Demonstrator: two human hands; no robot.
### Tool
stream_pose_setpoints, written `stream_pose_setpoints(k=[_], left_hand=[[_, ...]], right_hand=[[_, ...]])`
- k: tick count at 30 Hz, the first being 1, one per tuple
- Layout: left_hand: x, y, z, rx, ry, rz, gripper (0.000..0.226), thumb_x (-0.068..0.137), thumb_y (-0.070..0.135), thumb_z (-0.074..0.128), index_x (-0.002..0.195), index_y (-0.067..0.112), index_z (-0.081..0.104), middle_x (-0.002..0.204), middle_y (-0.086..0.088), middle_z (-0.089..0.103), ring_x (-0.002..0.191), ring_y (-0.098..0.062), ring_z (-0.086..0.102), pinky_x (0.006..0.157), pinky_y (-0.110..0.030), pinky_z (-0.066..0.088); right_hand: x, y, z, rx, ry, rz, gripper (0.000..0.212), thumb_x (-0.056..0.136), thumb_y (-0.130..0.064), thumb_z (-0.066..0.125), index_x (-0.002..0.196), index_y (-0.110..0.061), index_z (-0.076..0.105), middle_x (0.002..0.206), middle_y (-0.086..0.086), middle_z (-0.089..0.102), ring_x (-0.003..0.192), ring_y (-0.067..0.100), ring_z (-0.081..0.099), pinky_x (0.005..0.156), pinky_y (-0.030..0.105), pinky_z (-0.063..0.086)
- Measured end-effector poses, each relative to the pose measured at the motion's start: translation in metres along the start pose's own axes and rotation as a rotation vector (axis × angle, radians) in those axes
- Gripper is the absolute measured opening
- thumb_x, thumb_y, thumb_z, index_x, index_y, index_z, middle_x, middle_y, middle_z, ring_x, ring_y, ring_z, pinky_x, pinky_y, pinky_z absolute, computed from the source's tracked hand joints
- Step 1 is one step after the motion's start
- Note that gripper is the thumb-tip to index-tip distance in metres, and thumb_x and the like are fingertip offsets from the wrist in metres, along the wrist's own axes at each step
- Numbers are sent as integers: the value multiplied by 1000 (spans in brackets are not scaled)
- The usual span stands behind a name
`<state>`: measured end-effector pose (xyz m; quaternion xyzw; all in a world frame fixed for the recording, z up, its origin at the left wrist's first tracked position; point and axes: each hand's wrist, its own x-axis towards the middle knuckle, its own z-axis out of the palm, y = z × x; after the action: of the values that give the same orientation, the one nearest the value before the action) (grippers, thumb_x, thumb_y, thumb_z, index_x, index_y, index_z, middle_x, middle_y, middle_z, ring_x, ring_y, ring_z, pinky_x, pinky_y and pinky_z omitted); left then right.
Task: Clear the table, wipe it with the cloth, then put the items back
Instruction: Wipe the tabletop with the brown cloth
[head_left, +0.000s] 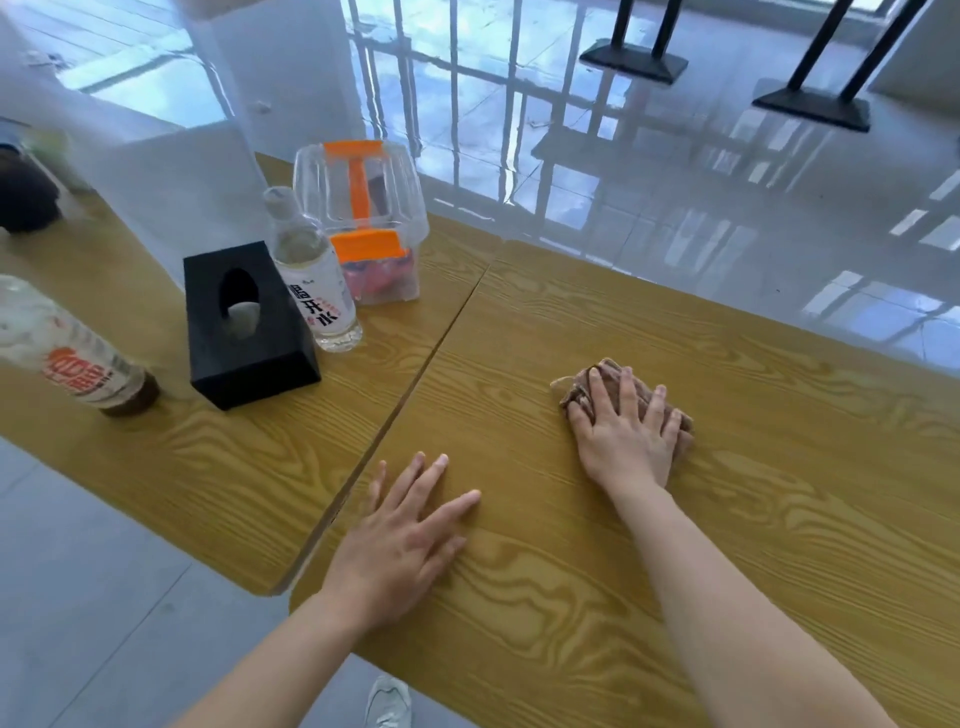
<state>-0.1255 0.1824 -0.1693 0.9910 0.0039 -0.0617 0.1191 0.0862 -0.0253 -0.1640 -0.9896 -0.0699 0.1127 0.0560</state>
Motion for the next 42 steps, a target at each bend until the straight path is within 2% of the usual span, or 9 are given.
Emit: stream_pose_setpoints(k=[2, 4, 9, 16, 18, 22, 31, 36, 42], left_hand=[[-3, -14, 2, -6, 12, 28, 55, 100, 62, 17, 152, 48, 9, 162, 11, -15, 147, -11, -22, 118, -46, -13], [-6, -21, 4, -83, 66, 44, 57, 101, 58, 21, 154, 37, 21, 164, 7, 1, 149, -9, -14, 120, -42, -5], [-3, -26, -3, -593, 268, -141, 51, 96, 42, 40, 144, 23, 43, 156, 12, 27, 145, 2, 15, 117, -18, 16], [0, -16, -11, -585, 231, -183, 60, 95, 50, 38, 150, 29, 30, 159, 9, 20, 146, -2, 13, 118, -24, 16], [6, -10, -18, -484, 195, -205, 59, 97, 49, 44, 150, 28, 30, 160, 4, 20, 147, -9, 16, 118, -25, 16], [16, 5, -32, -307, 132, -311, 77, 91, 59, 50, 152, 17, 30, 153, -5, 33, 140, -21, 30, 115, -32, 26], [39, 27, -38, -324, 58, -557, 86, 84, 40, 73, 151, 14, 26, 133, -11, 41, 124, -26, 41, 108, -33, 35], [45, 20, -45, -352, -16, -549, 46, 76, 41, 79, 110, 20, 57, 107, -3, 62, 101, -22, 59, 87, -32, 49], [32, 3, -43, -398, 51, -487, 24, 82, 34, 74, 93, 21, 57, 93, 3, 56, 91, -18, 57, 78, -29, 45]], right_hand=[[10, -46, 5, -10, 0, -60, 62, 94, -72, 9, 152, -52, 2, 165, -11, -12, 150, 36, -14, 119, 56, -9], [3, -86, 13, -26, -18, -149, 62, 94, -71, 10, 152, -52, 2, 165, -10, -12, 150, 36, -15, 119, 55, -11], [-47, -118, 28, -89, -29, -371, 60, 94, -70, 9, 150, -55, -5, 165, -11, -12, 151, 31, -16, 120, 54, -7], [-112, -87, 12, 75, -280, -668, 53, 99, -66, 18, 149, -59, 1, 162, -21, -14, 148, 10, -27, 121, 41, -15], [-100, -71, 2, 255, -312, -633, 52, 102, -55, 32, 152, -51, 17, 163, -22, -1, 151, 9, -12, 124, 38, -4], [-90, -38, -7, 357, -68, -429, 56, 100, -37, 54, 152, -25, 38, 159, -13, 29, 147, 16, 22, 120, 32, 24], [-90, -38, 3, 236, -66, -446, 59, 86, -32, 71, 141, -18, 54, 134, -2, 56, 116, 27, 46, 102, 38, 42], [-93, -47, 4, 275, -52, -454, 46, 84, -16, 71, 130, -20, 62, 114, -2, 58, 102, 23, 46, 95, 34, 46], [-90, -70, -2, 308, -98, -404, 42, 83, -16, 74, 122, -25, 66, 107, -2, 60, 102, 22, 50, 91, 32, 44]])
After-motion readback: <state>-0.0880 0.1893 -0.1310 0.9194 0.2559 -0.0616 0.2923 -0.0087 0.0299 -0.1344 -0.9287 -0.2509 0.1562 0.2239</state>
